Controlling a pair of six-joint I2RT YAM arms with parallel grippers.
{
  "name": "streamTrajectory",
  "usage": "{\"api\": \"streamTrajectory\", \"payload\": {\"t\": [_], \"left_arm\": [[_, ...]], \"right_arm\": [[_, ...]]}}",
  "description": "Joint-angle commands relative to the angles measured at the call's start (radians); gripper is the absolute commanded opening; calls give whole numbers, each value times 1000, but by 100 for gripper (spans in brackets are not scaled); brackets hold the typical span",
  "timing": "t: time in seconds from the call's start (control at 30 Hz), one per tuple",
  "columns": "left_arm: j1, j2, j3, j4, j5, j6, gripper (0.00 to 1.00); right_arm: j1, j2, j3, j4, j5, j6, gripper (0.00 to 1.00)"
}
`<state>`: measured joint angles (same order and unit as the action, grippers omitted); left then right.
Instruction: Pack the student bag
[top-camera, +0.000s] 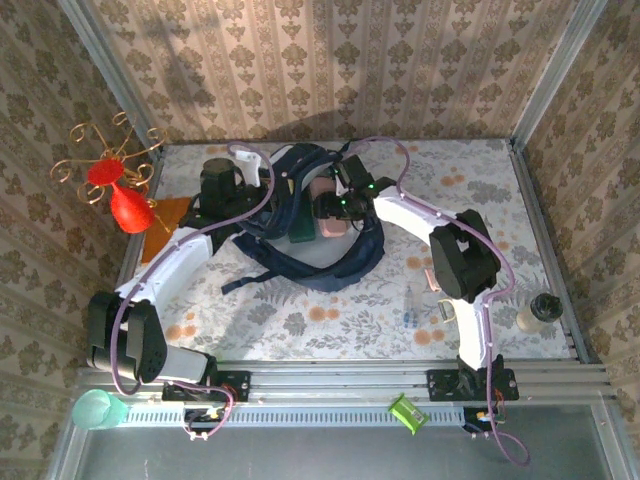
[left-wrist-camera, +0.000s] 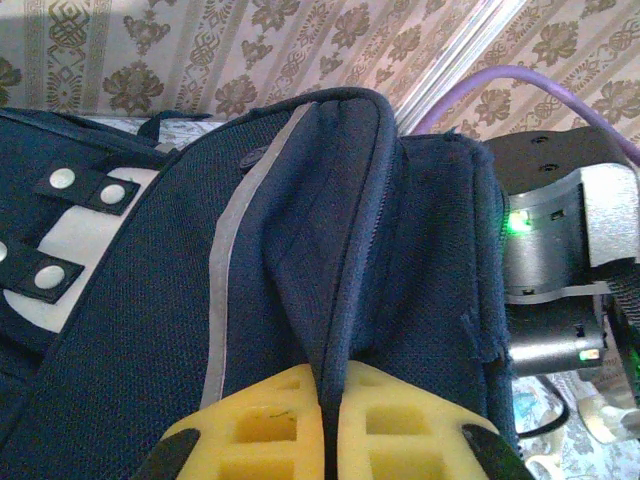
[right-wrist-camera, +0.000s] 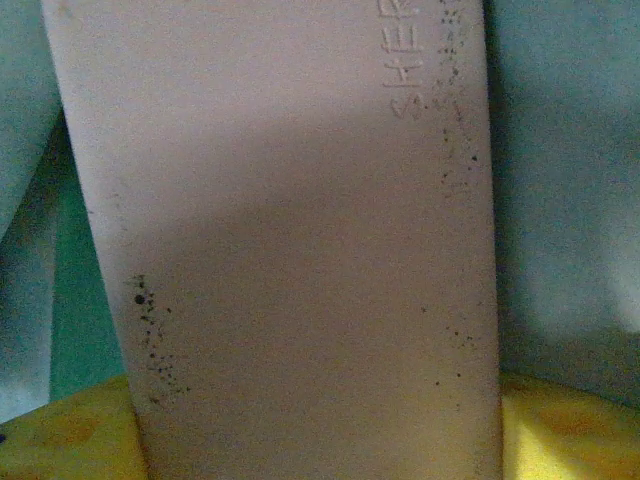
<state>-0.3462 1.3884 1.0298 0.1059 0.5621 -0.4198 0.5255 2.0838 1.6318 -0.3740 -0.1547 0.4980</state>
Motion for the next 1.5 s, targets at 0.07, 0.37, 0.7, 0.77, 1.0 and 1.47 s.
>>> {"api": "streamTrajectory", "payload": {"t": [0.07,0.37,0.7,0.77,1.0,1.47], "left_arm": [[-2,-36,65,95,69,-24,0],[-2,-32,58,90,28,-34,0],[5,-52,-19,69,-88,-4,0],[9,-51,-25,72,-91,-5,0],[-18,-49,-77,96,-127,19,0],[-202,-133,-341,182,-397,90,83]], "right_arm": [[32,80,112,47,7,37,50],[33,58,59,263,-69,160,68],[-12,-119,-108,160,-141,22,92],[-16,-162,-156,159,-149,4,92],[-68,-447,-475,194,-118,-28,92],[-162,-412,-675,366,107,95,90]]}}
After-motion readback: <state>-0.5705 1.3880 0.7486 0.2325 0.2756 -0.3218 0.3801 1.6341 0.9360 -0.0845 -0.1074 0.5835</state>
